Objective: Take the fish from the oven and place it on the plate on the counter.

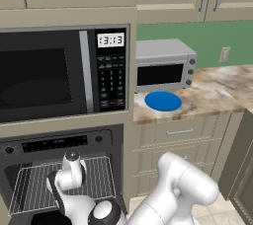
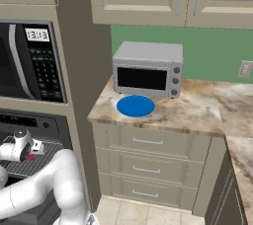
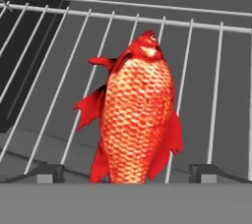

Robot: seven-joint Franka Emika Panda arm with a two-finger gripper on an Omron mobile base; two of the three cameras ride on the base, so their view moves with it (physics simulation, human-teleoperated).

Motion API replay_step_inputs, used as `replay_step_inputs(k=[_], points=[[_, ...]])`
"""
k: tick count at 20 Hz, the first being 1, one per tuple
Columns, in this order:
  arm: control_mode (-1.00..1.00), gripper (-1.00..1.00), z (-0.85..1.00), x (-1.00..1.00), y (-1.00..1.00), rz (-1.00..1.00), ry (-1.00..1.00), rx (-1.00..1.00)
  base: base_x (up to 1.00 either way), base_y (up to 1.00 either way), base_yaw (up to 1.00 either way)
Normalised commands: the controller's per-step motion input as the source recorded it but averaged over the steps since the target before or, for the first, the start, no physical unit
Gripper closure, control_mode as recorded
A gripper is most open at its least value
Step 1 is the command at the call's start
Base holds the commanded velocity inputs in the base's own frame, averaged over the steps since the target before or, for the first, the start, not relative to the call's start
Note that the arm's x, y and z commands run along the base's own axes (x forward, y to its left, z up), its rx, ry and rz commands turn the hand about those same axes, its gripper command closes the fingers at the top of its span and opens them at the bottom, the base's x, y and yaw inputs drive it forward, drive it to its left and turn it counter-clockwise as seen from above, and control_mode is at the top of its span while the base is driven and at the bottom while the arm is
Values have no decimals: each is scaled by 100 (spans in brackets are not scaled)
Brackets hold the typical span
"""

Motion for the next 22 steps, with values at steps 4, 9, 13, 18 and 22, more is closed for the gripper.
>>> replay_step_inputs(k=[4,9,13,18,22], points=[[-100,100,-79,10,18,0,-2,0,0,0,0],[-100,100,-100,-11,24,0,3,1,0,0,0],[-100,100,-100,-84,13,2,21,14,0,0,0],[-100,100,-100,-100,22,6,40,17,0,0,0],[-100,100,-65,-97,28,1,47,27,0,0,0]])
